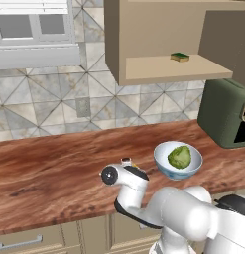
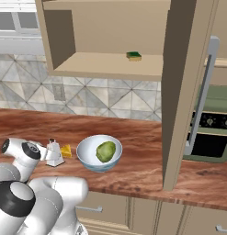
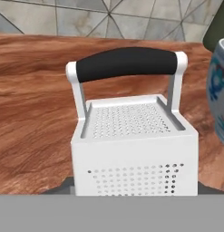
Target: Pick the cheese from the fridge and the cheese grater from the cabinet and place them next to the salad bowl.
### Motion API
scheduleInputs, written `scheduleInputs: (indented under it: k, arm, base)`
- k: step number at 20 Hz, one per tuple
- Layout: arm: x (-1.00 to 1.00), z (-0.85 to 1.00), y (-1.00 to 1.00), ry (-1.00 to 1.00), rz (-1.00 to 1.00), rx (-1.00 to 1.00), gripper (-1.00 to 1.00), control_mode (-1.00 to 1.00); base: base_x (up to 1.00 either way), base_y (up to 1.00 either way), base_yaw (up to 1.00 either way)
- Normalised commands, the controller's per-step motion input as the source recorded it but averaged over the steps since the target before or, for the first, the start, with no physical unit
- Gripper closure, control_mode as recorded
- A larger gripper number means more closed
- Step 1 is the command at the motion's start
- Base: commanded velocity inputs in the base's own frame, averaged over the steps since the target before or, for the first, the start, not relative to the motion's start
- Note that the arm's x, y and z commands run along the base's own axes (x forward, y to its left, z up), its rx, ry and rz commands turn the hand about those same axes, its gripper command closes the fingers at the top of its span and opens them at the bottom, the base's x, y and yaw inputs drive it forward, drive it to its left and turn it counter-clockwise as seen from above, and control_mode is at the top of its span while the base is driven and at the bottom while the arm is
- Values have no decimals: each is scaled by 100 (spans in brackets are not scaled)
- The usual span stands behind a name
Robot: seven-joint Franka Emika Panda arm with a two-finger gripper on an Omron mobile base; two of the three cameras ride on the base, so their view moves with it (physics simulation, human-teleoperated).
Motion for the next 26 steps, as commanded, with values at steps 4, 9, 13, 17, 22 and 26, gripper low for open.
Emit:
scheduleInputs:
  k: [4, 9, 13, 17, 22, 26]
  arm:
    - [-7, -42, -39, -6, 5, 4, 100, -100]
    - [-1, -36, -43, -9, 6, 1, 100, -100]
    - [-2, -35, -51, -2, 6, 4, 100, -100]
    - [-4, -44, -51, 0, 5, 9, 100, -100]
    - [-11, -49, -47, -1, 2, 15, 100, -100]
    - [-24, -53, -31, -5, 0, 14, 100, -100]
  base:
    - [0, 0, 0]
    - [0, 0, 0]
    - [0, 0, 0]
    - [0, 0, 0]
    - [0, 0, 0]
    - [0, 0, 0]
